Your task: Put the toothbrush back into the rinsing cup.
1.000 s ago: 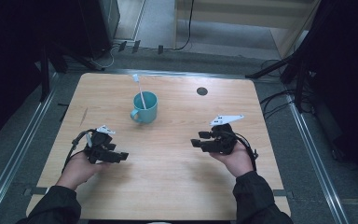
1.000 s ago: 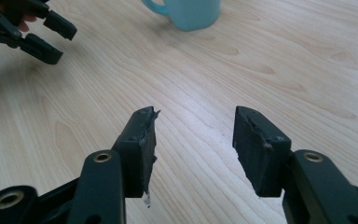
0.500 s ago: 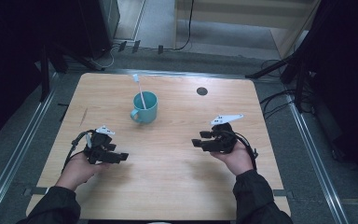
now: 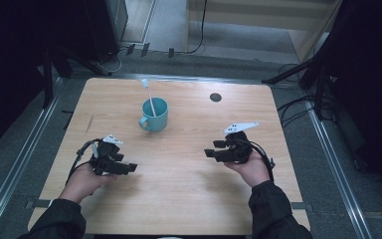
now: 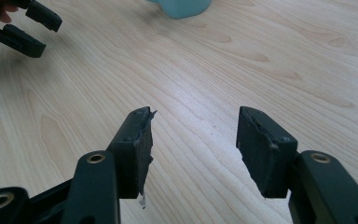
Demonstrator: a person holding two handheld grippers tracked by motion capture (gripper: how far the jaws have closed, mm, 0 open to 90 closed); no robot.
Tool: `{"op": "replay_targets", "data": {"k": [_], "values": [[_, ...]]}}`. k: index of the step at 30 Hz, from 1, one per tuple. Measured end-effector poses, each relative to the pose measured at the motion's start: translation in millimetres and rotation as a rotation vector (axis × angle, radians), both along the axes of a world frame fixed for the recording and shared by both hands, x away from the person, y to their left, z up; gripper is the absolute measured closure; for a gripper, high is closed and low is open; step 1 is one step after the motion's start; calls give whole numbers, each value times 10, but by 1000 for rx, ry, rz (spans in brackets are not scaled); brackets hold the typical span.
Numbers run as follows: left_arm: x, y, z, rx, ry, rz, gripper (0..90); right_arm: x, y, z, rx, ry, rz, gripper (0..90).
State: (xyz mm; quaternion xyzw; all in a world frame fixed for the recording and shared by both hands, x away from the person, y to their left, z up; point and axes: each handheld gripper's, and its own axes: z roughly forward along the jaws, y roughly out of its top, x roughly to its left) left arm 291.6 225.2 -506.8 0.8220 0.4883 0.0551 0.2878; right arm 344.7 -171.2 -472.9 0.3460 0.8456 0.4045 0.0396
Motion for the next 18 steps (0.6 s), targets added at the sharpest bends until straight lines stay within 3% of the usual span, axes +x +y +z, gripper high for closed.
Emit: {"op": "replay_targets", "data": {"k": [18], "values": [[7,-7,-44,10,16,3,284,4,3,-15,-1,-7,10,382]]}}
